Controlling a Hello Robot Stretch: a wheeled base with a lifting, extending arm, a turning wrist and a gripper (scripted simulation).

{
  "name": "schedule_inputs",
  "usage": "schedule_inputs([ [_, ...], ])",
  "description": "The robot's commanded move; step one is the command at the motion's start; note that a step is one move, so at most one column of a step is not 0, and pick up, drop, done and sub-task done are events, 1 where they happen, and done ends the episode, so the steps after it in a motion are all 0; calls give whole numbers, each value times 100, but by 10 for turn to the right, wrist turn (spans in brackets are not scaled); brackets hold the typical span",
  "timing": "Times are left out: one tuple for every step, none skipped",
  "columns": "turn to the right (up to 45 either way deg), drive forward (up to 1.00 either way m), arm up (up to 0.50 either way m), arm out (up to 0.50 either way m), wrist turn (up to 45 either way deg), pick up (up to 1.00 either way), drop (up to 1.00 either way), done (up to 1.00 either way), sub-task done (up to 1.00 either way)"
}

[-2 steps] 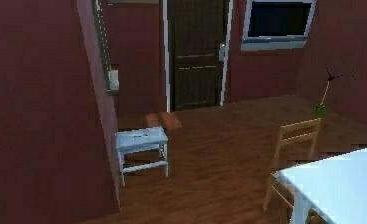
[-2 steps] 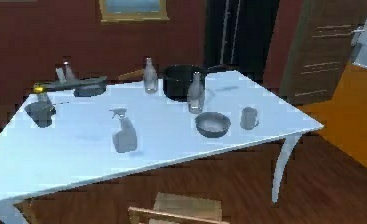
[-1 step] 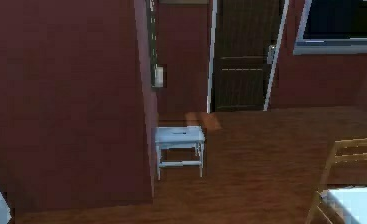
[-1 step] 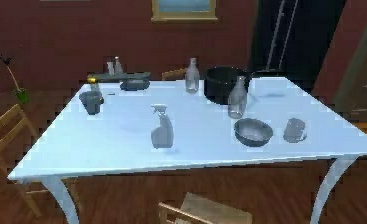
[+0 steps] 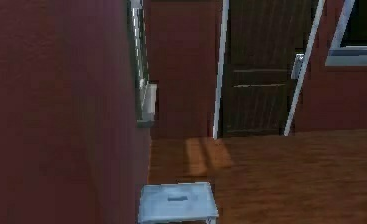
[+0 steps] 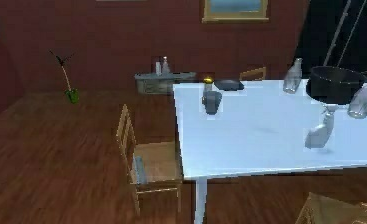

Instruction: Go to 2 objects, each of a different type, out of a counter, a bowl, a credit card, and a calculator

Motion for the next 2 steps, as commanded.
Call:
schedule_inputs([
  [450, 0, 0, 0, 0, 0, 0, 0, 0],
  [30, 0, 0, 0, 0, 0, 0, 0, 0],
])
